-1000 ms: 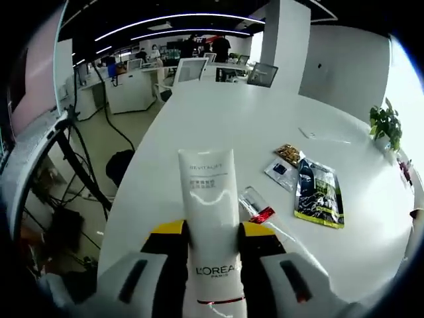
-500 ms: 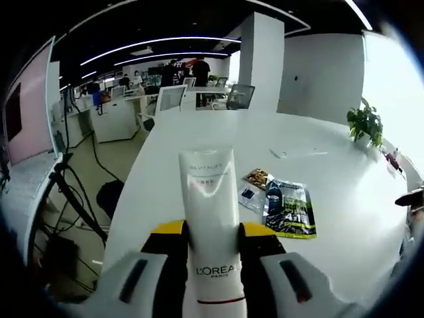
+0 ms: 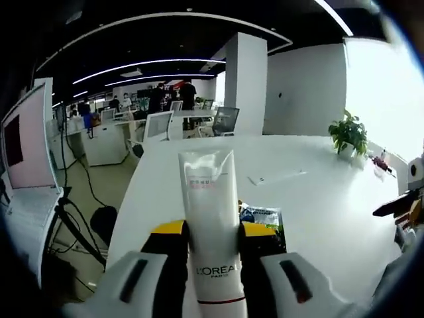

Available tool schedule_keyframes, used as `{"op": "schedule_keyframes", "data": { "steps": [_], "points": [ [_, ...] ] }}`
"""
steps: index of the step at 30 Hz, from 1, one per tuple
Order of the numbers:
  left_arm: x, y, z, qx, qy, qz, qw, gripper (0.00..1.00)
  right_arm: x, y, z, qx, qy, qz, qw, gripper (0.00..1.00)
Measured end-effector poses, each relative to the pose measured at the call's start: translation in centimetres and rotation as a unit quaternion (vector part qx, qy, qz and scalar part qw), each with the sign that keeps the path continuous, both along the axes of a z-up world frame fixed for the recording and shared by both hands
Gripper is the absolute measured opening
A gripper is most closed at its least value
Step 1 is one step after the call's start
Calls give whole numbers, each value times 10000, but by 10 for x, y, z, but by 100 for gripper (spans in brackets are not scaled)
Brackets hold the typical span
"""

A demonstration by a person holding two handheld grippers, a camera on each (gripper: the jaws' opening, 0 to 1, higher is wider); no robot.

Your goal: Arrange the skincare products in the storage area until every visible bottle or jar stands upright without overlapping.

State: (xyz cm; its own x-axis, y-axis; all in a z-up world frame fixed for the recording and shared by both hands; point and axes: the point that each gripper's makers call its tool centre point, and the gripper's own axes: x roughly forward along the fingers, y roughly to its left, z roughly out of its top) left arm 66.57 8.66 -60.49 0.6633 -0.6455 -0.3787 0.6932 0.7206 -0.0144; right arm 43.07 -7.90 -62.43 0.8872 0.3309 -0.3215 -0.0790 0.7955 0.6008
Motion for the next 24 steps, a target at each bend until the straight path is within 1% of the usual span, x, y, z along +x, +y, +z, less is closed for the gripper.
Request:
{"op": "schedule_keyframes", "data": {
  "steps": [2,6,10,15,17,20,21,22,24],
  "points": [
    [-9,-6,10,-2,-125,-121,9998,25,5,-2,8,301,-105,-146,9994,86],
    [-26,-19,27,-100,-286,-355,9989,25,16,-5,23,424,-337,-217,9983,84],
    [-42,-28,38,-196,-355,-537,9977,25,28,-9,37,582,-552,-348,9962,85],
    [-57,-37,53,-405,-385,-650,9963,25,35,-2,48,666,-654,-244,9953,84],
    [-63,-40,59,-375,-490,-733,9954,25,36,1,52,656,-685,-179,9953,84],
    [-72,-44,66,-385,-560,-844,9941,25,40,4,59,619,-790,-139,9949,84],
    [-75,-45,68,-366,-597,-893,9935,25,42,4,63,672,-848,-180,9940,84],
    [-79,-46,69,-337,-630,-929,9931,25,43,5,66,801,-902,-217,9925,84],
    [-85,-49,71,-330,-682,-993,9922,25,45,10,70,967,-948,-201,9906,84]
  ]
}}
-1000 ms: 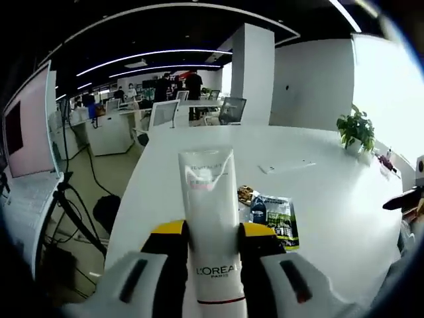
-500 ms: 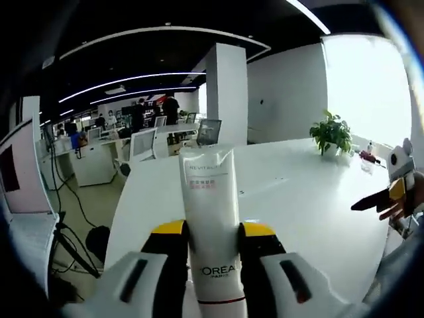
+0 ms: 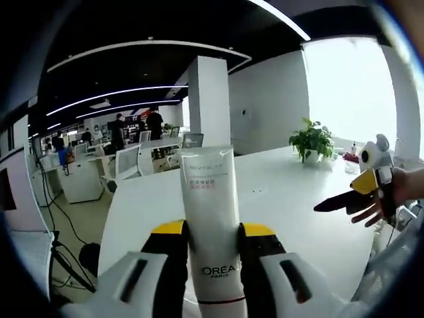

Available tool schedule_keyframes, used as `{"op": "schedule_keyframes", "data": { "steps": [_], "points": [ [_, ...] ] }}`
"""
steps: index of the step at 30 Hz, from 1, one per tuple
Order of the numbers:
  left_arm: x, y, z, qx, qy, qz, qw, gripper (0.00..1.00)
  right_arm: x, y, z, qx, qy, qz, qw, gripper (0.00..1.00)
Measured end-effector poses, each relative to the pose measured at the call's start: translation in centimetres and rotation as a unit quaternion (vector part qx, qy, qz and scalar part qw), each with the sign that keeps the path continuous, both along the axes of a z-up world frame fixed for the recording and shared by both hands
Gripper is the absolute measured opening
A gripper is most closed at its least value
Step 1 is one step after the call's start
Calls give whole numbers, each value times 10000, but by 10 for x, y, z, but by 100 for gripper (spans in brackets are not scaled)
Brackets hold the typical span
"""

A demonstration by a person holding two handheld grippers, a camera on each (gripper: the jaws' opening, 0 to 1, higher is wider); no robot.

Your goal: Arrange the skincare products in the storage area until every visible bottle or jar stands upright without overlapping.

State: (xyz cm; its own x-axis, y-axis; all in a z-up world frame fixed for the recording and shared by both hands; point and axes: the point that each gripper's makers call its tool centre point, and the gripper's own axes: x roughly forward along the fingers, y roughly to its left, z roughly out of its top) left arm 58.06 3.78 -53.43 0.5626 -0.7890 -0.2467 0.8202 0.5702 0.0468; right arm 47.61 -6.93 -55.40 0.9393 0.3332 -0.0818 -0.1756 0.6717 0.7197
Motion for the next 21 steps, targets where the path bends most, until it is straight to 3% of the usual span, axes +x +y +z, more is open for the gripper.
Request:
{"op": "schedule_keyframes", "data": {
  "steps": [9,21],
  "points": [
    [-32,-15,5,78,-83,-448,9989,25,12,27,8,1,-25,323,9995,83],
    [-72,-28,10,256,-285,-944,9948,25,28,56,39,-33,-348,749,9966,78]
  ]
}}
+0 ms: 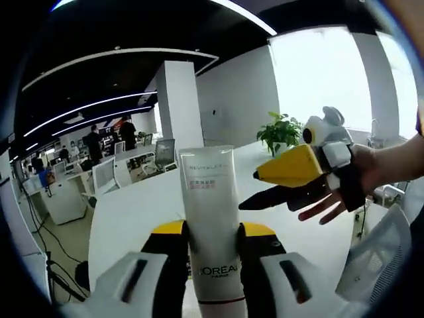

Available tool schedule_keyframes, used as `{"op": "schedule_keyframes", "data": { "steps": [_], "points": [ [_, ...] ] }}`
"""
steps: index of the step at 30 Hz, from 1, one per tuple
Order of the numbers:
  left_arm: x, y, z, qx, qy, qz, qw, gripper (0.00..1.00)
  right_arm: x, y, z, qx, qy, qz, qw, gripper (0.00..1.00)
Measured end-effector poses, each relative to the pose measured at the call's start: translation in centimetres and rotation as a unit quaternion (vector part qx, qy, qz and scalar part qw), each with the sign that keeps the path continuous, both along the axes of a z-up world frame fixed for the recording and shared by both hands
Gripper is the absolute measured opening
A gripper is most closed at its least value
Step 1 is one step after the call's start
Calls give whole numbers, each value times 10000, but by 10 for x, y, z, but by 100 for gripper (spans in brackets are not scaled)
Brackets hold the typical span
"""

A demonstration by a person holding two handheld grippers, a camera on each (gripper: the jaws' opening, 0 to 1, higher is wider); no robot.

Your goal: Arrange the skincare products in the storage area until every visible bottle or jar stands upright without overlapping.

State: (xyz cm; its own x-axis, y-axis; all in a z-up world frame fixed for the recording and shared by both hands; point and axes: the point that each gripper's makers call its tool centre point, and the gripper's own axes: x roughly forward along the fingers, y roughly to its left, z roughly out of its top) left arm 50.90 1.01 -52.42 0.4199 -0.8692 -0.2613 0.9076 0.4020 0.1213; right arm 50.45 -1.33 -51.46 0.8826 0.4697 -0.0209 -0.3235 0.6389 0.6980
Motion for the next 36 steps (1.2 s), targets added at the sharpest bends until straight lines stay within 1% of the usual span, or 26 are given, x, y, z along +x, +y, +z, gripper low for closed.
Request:
{"op": "schedule_keyframes", "data": {
  "steps": [4,8,14,19,21,22,25,28,30,32,35,36],
  "points": [
    [-8,-2,1,-10,20,-99,9999,25,1,6,2,8,-50,112,9999,75],
    [-13,-3,1,27,-18,-177,9998,25,0,10,3,52,-53,169,9998,69],
    [-16,-2,0,82,-57,-201,9997,25,-1,14,3,152,59,323,9993,57],
    [-20,-5,-4,107,12,-229,9997,25,1,13,8,154,-34,308,9994,45],
    [-21,-6,-4,79,47,-213,9997,25,1,13,8,200,-10,323,9993,41],
    [-22,-7,-5,87,57,-214,9997,25,1,13,8,186,-3,317,9993,40],
    [-22,-7,-7,132,41,-193,9997,25,1,11,2,-112,82,283,9995,38],
    [-22,-7,-8,146,52,-167,9997,25,1,10,1,-160,109,259,9995,32],
    [-21,-6,-8,150,64,-147,9998,25,2,8,1,-228,62,198,9995,25],
    [-21,-6,-8,135,122,-128,9998,25,3,8,1,-307,32,260,9992,19],
    [-21,-4,-10,163,128,-114,9997,25,3,11,-2,-408,92,355,9985,19],
    [-21,-4,-10,166,127,-111,9997,25,3,11,-2,-414,91,348,9985,17]
  ]
}}
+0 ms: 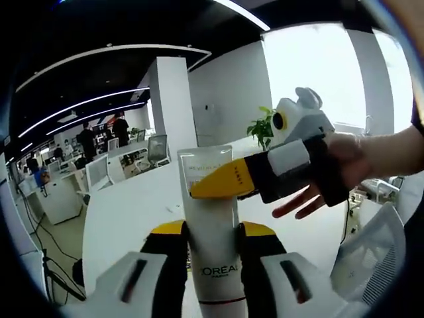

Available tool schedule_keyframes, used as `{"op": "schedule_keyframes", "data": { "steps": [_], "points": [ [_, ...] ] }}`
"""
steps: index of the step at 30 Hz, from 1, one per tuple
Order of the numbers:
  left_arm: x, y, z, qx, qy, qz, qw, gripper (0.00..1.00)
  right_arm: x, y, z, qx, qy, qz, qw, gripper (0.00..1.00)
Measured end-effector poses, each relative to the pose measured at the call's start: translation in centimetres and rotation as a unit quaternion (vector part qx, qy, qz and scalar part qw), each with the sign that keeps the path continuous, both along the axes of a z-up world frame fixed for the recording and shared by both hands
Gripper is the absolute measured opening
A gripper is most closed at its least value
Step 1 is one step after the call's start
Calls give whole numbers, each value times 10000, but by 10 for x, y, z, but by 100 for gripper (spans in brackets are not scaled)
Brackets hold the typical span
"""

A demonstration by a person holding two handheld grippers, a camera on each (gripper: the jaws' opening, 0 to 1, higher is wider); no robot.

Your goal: Arrange the skincare products in the storage area until every visible bottle or jar stands upright without overlapping.

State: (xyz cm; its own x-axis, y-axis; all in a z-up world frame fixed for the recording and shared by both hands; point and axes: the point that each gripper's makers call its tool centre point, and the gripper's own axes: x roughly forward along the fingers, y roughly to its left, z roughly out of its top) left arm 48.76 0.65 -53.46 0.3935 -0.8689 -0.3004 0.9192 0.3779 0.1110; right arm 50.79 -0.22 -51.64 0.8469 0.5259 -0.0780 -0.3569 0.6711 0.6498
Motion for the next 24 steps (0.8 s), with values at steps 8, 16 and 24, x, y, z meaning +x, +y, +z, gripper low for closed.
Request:
{"op": "schedule_keyframes", "data": {
  "steps": [8,16,24],
  "points": [
    [-2,3,0,-29,11,15,10000,26,-2,4,3,-391,-254,86,9989,7],
    [-9,1,1,-70,-89,17,9999,28,-6,3,4,-452,-156,130,9988,5],
    [-16,-2,0,59,-294,-95,9995,30,-14,3,3,-743,-250,206,9967,4]
  ]
}}
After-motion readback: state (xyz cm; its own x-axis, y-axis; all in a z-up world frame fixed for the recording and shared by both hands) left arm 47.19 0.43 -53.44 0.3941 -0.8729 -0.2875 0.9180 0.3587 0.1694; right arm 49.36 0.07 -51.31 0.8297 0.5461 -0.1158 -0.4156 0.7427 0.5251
